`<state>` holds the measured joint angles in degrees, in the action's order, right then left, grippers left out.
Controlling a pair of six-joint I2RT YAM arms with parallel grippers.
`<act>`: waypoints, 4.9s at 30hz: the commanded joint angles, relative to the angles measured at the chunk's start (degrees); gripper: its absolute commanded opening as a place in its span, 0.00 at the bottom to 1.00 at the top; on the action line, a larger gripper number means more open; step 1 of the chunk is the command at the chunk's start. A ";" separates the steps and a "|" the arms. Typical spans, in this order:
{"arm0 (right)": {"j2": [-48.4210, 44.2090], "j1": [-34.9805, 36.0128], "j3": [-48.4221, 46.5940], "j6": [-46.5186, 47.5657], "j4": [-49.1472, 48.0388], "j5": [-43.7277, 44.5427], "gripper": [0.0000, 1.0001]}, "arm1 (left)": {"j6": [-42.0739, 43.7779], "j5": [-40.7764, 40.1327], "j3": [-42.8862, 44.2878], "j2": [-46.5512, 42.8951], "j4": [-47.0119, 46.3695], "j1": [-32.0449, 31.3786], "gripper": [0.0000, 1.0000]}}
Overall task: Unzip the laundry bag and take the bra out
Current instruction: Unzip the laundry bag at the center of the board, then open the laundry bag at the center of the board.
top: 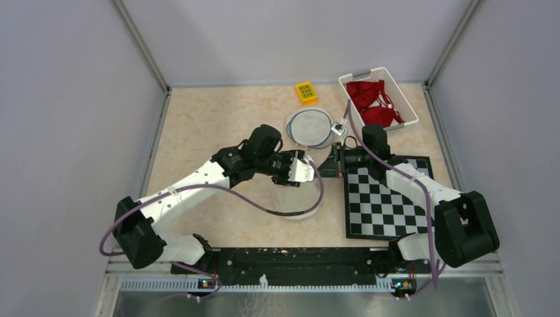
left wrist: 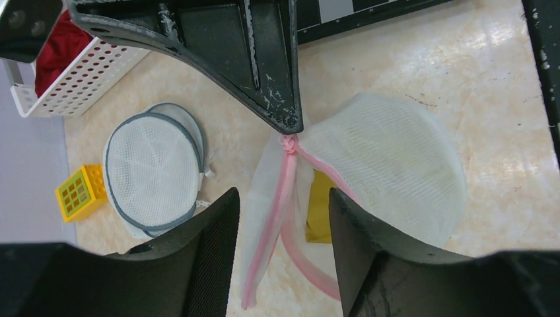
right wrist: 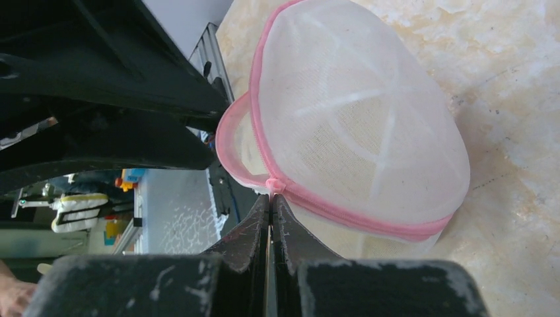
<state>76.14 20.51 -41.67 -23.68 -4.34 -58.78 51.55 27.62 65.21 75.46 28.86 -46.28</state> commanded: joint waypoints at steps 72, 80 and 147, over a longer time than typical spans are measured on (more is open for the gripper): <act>-2.81 -1.55 -1.74 -0.42 0.09 -2.10 0.00 | -21.25 -11.62 -2.75 3.59 -9.61 -0.29 0.19; -1.64 -2.25 -2.98 0.80 0.80 -2.12 0.00 | -17.45 -8.13 -7.00 0.44 -10.51 6.90 0.00; 6.39 1.71 -7.59 13.31 4.78 10.18 0.56 | -10.38 11.14 50.12 38.83 43.87 19.75 0.00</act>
<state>83.46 22.00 -49.87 -9.67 4.25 -50.37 40.25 37.45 105.36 108.33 67.46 -29.10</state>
